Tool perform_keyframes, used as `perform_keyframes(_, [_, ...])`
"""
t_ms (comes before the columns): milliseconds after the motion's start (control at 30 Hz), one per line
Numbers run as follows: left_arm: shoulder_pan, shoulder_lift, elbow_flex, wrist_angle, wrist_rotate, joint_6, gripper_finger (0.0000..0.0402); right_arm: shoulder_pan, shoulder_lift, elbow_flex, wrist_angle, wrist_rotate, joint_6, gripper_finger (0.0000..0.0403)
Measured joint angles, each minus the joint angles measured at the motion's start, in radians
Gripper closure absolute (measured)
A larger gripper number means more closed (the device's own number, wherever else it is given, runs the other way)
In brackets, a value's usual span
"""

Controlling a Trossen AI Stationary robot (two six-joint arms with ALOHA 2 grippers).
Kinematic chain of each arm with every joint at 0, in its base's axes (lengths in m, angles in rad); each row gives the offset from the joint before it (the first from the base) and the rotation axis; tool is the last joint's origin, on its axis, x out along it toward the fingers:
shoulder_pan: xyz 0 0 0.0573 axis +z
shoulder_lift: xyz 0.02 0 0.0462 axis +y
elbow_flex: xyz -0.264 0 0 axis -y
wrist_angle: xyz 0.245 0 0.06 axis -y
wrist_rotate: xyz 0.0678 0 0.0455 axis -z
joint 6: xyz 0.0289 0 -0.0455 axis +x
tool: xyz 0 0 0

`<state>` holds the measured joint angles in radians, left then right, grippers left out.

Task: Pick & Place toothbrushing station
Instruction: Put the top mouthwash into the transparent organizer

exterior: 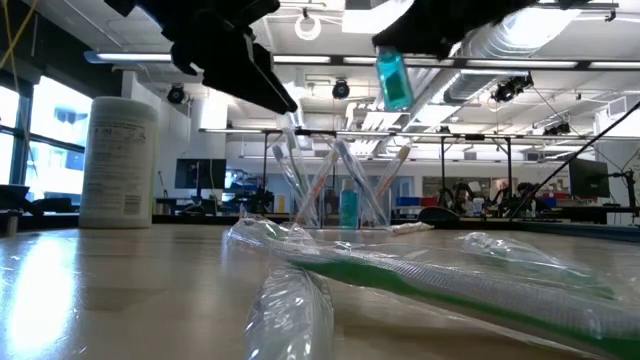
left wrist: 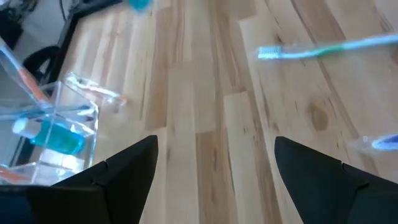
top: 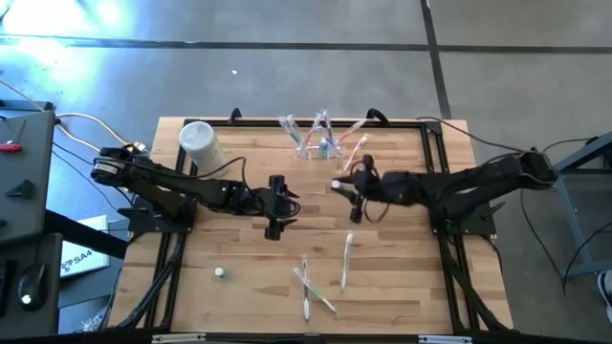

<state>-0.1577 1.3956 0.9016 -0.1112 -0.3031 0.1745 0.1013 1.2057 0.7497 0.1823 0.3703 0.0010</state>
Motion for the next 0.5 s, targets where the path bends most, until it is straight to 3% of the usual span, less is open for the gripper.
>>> perform_keyframes(133, [0.0, -0.016, -0.001, -0.038, -0.003, -0.005, 0.0082, -0.146, 0.028, -0.096, 0.303, -0.242, -0.003, 0.0312])
perform_keyframes(333, [0.0, -0.019, 0.0, -0.057, -0.015, 0.024, 0.0082, -0.322, 0.144, -0.167, 0.604, -0.368, -0.043, 0.0312])
perform_keyframes(500, [0.0, -0.021, 0.0, 0.002, -0.137, 0.113, 0.0082, -0.483, 0.311, -0.137, 0.844, -0.513, 0.043, 0.0312])
